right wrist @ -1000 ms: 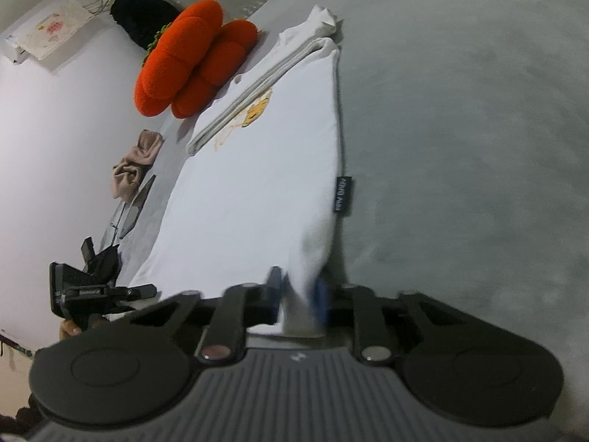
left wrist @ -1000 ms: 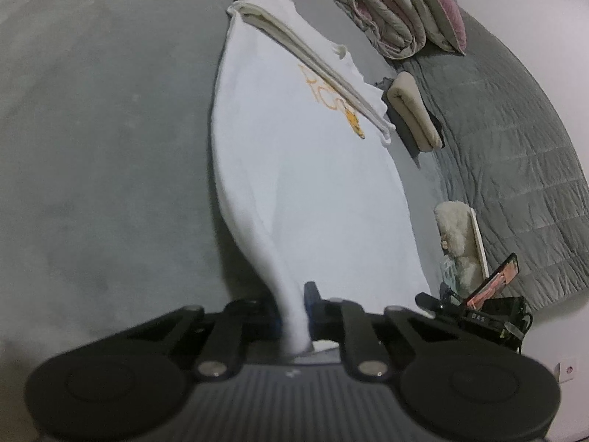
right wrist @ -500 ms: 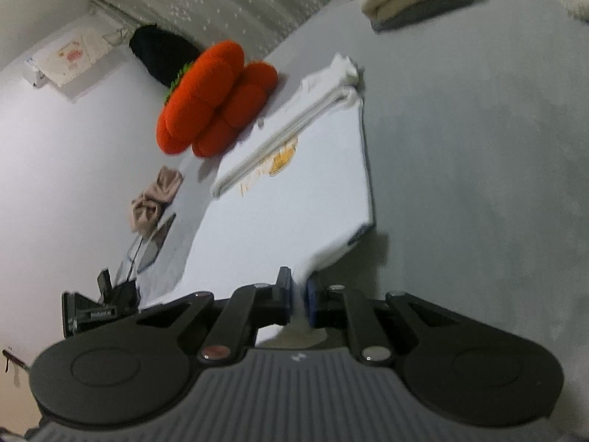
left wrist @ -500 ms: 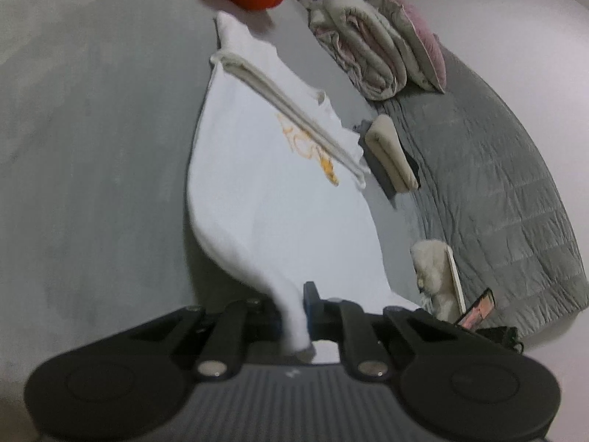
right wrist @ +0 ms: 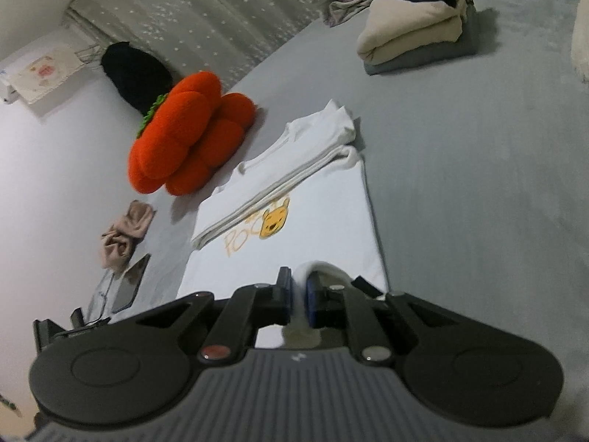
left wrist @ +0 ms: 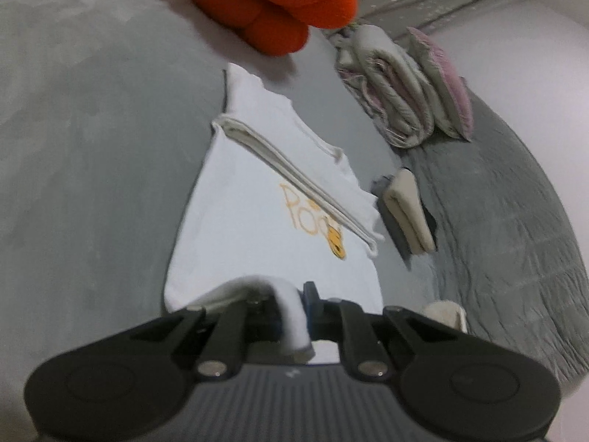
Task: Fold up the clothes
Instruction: 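Lift the hem with both grippers and fold it over toward the collar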
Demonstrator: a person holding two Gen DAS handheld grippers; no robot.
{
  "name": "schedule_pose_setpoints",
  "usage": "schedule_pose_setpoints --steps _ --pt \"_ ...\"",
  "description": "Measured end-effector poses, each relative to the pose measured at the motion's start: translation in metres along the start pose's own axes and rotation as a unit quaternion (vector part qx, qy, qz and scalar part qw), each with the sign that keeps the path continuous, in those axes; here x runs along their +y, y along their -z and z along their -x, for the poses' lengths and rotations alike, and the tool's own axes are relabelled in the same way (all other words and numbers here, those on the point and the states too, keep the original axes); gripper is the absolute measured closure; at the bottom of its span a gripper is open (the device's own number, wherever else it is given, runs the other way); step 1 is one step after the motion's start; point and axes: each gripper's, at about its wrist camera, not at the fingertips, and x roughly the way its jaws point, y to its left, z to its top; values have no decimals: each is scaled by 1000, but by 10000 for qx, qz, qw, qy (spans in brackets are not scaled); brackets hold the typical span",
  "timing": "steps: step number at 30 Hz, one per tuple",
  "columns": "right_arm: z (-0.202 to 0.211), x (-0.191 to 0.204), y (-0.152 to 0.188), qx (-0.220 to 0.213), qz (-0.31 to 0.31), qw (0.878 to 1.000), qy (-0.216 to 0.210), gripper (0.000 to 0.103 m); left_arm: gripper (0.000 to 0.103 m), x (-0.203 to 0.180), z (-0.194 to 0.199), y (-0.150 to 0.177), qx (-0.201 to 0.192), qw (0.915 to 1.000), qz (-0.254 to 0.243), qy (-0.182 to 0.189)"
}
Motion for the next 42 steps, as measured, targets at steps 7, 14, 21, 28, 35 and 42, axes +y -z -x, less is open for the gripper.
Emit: schedule_pose_setpoints --steps 7,14,21,28,35,42 --pt "-31 -5 -22 -61 -52 9995 312 92 93 3 -25 -21 -244 9990 173 -336" --pt "-64 -20 -34 -39 -178 9981 581 92 93 24 -48 -28 -281 9978 355 -487" --pt "-84 -38 -36 97 -362 9972 654 92 93 32 -63 -35 -233 9981 340 -464" --pt "-86 -44 -41 217 -418 9975 533 92 92 46 -64 -43 -46 9968 784 -137" --pt "-76 -51 -50 172 -878 9960 -2 88 92 53 -61 -49 -21 9911 1300 275" --pt "-68 -51 -57 -248 -1050 9941 -118 85 80 49 -54 -48 -645 9859 1457 521"
